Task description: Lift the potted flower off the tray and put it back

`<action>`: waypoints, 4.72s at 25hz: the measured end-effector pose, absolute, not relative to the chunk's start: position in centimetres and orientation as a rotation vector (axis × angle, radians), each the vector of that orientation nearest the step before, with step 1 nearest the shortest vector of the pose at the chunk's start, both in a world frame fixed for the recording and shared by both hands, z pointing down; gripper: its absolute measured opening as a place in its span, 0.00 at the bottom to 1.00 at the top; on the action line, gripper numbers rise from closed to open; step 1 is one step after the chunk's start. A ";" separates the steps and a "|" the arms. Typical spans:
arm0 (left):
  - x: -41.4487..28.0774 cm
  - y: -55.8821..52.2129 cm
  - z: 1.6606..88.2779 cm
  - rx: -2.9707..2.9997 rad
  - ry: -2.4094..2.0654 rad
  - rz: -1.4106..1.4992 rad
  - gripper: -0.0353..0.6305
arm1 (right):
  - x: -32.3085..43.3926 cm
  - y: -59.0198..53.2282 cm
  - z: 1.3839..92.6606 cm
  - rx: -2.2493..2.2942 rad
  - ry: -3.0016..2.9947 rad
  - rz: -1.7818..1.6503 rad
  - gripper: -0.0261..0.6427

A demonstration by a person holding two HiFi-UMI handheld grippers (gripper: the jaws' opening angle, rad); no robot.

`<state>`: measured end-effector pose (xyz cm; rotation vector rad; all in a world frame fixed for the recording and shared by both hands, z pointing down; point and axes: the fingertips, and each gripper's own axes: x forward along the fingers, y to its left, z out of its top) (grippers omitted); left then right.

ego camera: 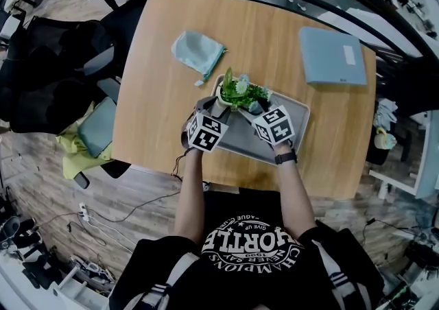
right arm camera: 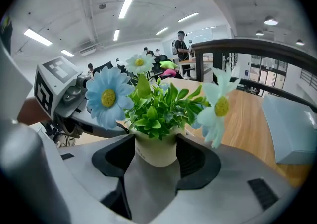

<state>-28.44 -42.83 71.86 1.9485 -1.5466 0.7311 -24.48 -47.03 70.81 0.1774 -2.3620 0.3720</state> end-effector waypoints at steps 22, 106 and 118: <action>-28.1 -40.5 72.0 1.929 -1.558 0.726 0.37 | -21.0 -46.1 72.6 0.380 -2.303 0.412 0.47; -17.8 -29.5 44.0 2.615 -1.703 0.227 0.09 | -2.0 -31.4 42.4 1.321 -2.715 0.153 0.07; -19.4 -31.7 54.8 2.384 -1.571 0.546 0.09 | -3.1 -33.6 47.8 1.246 -2.612 0.224 0.07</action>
